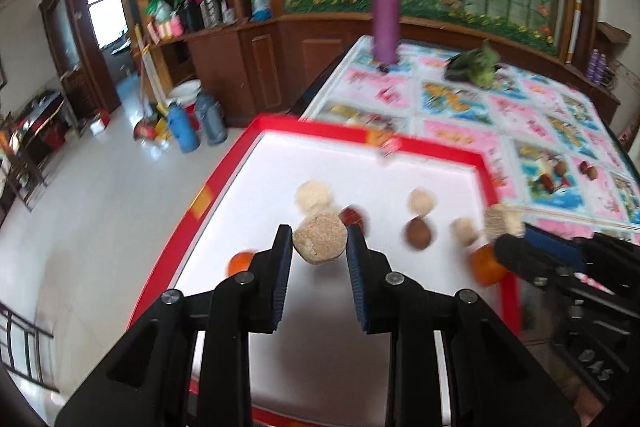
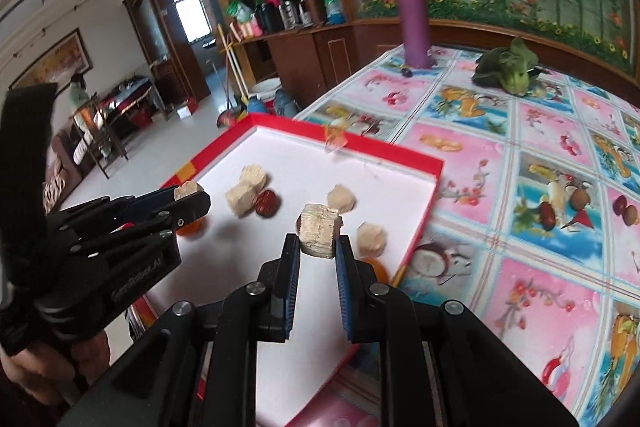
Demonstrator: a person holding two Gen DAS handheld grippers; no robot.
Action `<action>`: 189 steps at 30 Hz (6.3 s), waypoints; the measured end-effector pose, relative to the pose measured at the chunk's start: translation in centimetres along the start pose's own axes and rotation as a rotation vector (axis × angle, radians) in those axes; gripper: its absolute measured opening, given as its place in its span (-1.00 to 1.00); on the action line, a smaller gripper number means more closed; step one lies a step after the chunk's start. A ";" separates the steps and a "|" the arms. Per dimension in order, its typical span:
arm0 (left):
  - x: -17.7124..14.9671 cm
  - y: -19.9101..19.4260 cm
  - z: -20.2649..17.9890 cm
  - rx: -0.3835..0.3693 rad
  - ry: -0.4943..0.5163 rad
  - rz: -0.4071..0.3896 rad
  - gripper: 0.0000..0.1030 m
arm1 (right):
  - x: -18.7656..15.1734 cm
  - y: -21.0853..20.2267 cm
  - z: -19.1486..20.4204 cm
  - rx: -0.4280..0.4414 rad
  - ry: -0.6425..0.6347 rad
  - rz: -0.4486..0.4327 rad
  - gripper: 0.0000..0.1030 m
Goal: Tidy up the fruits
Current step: 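Carry the tan cake and tan cube into the white tray and open both grippers, then grasp a red date with the left gripper while the right grasps a brown round fruit, then carry the red date and brown fruit over the white tray and open both grippers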
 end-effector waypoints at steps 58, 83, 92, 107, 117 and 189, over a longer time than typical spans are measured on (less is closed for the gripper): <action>1.8 -0.5 -4.5 0.007 0.066 -0.001 0.50 | -0.7 -6.3 -15.1 -0.148 0.250 -0.071 -0.31; 2.1 3.4 -22.0 -0.239 0.324 0.148 0.50 | -0.7 -5.8 -32.8 -0.491 0.285 0.010 -0.31; 2.3 6.3 -24.6 -0.288 0.301 0.221 0.49 | -0.5 -4.5 -32.9 -0.446 0.295 0.021 -0.56; 1.8 8.5 -29.0 -0.341 0.254 0.240 -0.09 | -0.6 -4.8 -33.2 -0.397 0.349 0.008 -0.57; 1.7 8.1 -28.8 -0.376 0.216 0.218 -0.62 | -0.7 -4.8 -33.1 -0.413 0.345 0.013 -0.57; 5.7 -6.3 -12.3 -0.265 0.007 -0.159 -0.64 | 0.8 -11.7 -28.7 -0.489 0.443 -0.263 -0.58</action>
Point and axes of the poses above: each gripper's, at about its wrist camera, not at the fingertips, and y roughly the way its jaws point, z to its left, x to its top, the point moved 8 cm from there along y, roughly the way its jaws point, and after that the axes turned 5 degrees about -z, right-handed, at the moved point
